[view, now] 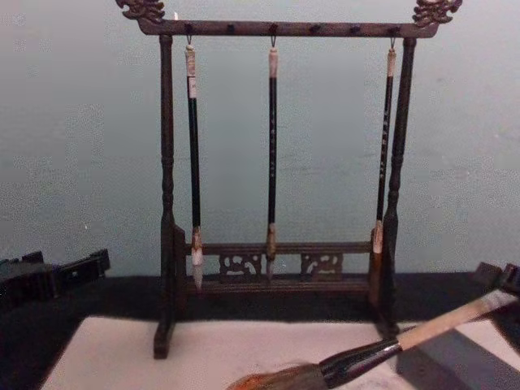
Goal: Pick up the brush from the inkstone, write on the paper, then place the brush back to its original position.
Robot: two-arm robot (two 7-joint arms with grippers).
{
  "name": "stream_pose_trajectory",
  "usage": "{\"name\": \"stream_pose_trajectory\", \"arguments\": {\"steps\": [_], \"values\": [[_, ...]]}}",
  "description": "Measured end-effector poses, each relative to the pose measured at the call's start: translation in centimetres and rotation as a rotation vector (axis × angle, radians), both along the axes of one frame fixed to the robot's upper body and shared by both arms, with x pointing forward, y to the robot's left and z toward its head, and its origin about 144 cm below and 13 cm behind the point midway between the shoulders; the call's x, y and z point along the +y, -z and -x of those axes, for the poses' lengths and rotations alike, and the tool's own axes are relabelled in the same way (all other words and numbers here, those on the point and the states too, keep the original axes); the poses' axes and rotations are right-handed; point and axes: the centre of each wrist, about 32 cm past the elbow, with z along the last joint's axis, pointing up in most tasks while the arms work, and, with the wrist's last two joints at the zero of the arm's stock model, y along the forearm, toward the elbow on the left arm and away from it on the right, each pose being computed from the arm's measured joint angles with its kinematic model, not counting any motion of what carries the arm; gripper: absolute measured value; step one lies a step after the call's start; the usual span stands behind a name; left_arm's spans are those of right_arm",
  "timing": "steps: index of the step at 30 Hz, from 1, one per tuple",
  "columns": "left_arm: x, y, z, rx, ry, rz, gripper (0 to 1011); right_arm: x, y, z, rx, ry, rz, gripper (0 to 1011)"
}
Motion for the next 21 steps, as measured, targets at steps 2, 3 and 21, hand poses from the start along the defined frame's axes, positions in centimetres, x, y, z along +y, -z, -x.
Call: {"name": "stream_pose_trajectory", "arguments": {"steps": [2,3,21], "values": [[0.0,0.0,0.0,0.0,0.0,0.0,1002,0.0,0.0,0.0,0.0,0.0,0.0,716],[0.0,0.0,0.0,0.0,0.0,0.0,1002,0.0,0.0,0.0,-0.001,0.0,0.0,729],[0.0,0.0,0.0,0.0,0.0,0.0,1002,-1.1,-0.3,0.3,-0.003,0.047,0.034,1008]]}}
